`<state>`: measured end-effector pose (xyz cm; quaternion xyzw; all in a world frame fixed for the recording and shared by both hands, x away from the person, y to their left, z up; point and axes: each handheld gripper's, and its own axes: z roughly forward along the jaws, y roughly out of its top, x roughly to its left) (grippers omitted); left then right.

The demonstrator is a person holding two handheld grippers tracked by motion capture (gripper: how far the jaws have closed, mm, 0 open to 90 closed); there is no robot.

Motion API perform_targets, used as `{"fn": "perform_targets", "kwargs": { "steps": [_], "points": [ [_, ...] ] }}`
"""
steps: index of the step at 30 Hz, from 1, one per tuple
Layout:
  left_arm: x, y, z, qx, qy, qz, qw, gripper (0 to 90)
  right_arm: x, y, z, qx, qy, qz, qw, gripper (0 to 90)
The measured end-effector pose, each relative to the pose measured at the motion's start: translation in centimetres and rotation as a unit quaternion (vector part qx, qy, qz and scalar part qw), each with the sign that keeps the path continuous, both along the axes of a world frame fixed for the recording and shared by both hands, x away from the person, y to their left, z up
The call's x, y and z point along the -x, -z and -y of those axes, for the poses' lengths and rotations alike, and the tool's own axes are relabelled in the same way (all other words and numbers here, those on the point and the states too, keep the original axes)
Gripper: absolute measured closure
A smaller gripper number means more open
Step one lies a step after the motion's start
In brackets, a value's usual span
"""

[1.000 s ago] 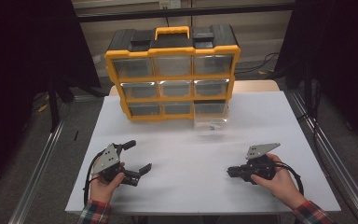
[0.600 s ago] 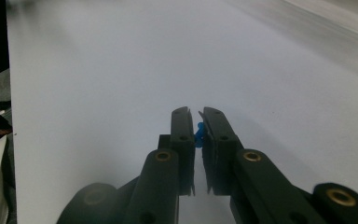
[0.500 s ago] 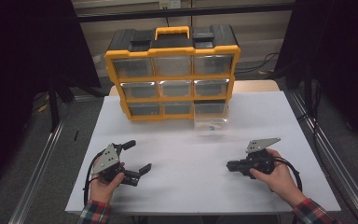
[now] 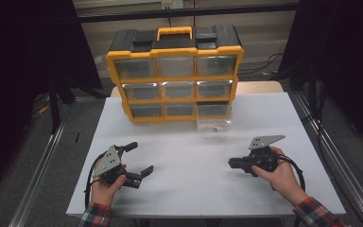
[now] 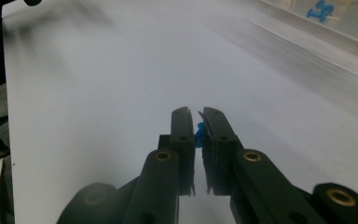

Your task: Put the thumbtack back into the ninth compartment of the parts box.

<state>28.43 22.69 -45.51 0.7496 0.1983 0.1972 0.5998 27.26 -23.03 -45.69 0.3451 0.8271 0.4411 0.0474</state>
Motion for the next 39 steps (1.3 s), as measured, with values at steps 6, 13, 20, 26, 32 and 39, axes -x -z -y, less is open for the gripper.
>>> {"fn": "perform_targets", "kwargs": {
  "steps": [6,13,20,26,32,39],
  "points": [
    [0.0,0.0,0.0,0.001,0.0,-0.001,1.0,0.5,-0.4,-0.3,0.1,-0.002,0.004,0.002,1.0,84.7],
    [0.0,0.0,0.0,0.001,0.0,-0.001,1.0,0.5,-0.7,-1.0,0.3,-0.009,0.007,0.012,0.9999,84.7],
    [0.0,0.0,0.0,0.002,0.0,-0.001,1.0,0.5,-1.0,-1.4,0.3,-0.012,0.009,0.008,0.9999,84.7],
    [-0.1,0.1,0.0,0.009,0.017,-0.002,0.9998,0.5,-1.3,-1.8,0.0,-0.01,0.004,0.009,0.9999,84.7],
    [-0.1,0.0,-0.1,0.004,0.02,0.0,0.9998,0.5,-1.5,-2.3,-0.1,-0.01,0.001,0.012,0.9999,84.7],
    [-0.2,0.0,-0.1,0.003,0.019,0.001,0.9998,0.5,-1.7,-2.8,0.0,-0.01,0.001,0.013,0.9999,84.7]
  ]
}}
